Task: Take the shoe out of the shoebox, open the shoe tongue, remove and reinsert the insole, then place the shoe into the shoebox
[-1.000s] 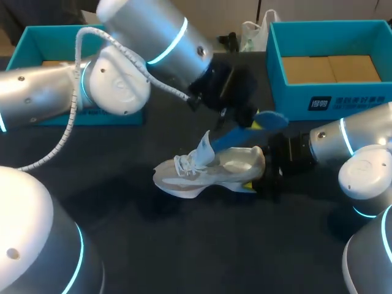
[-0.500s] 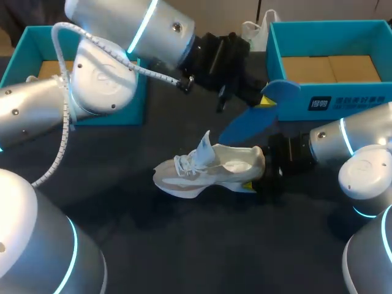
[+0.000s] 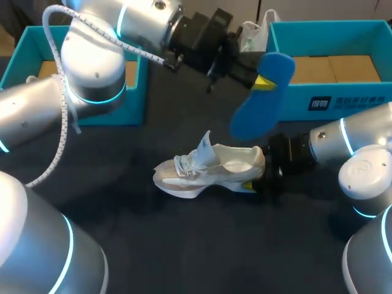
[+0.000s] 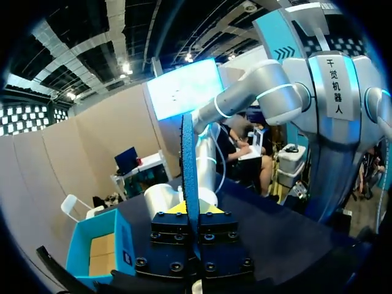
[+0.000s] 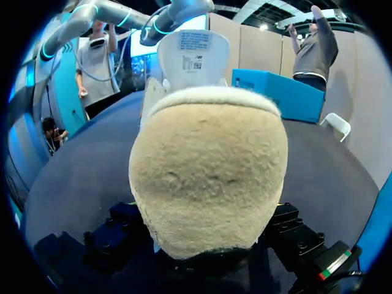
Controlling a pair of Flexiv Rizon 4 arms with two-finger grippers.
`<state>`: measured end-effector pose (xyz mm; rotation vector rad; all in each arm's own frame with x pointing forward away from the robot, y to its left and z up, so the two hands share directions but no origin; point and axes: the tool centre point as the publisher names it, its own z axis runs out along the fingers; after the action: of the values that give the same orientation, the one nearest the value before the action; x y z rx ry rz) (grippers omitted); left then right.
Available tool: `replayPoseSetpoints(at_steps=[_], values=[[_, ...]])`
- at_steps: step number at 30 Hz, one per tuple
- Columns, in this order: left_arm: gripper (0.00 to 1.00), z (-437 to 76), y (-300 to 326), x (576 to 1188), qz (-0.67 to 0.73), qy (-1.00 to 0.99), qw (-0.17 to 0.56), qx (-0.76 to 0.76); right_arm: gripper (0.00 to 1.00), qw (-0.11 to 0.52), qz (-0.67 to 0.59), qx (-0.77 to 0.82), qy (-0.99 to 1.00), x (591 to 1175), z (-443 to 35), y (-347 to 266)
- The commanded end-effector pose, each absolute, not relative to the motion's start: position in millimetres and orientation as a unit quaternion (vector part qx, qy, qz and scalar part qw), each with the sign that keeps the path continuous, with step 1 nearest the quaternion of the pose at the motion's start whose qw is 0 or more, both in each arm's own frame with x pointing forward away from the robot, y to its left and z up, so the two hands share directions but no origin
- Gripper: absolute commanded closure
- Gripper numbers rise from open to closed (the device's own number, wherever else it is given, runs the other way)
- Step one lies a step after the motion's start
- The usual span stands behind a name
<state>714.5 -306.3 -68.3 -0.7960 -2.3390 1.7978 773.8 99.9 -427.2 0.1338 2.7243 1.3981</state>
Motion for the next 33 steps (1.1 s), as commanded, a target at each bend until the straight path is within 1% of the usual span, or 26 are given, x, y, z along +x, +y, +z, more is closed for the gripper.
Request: replayPoseSetpoints(at_steps=[1,15,19,30,33], values=[[1.0,-70,-308,718,0.589,-0.762,0.047,-0.264,1.0,0.038,0.453,0.044,0.889,775,-431,102],[1.0,-70,-308,718,0.589,-0.762,0.047,-0.264,1.0,0.038,0.453,0.044,0.889,775,-431,102],[1.0,-55,-299,706,0.616,-0.756,0.071,-0.21,1.0,0.038,0.453,0.044,0.889,775,-431,102],[1.0,-25,-286,684,0.603,-0.766,0.209,-0.079,1.0,0.038,0.453,0.044,0.889,775,-431,102],[1.0,-19,-279,679,0.596,-0.757,0.263,-0.044,1.0,0.038,0.453,0.044,0.889,775,-431,102]])
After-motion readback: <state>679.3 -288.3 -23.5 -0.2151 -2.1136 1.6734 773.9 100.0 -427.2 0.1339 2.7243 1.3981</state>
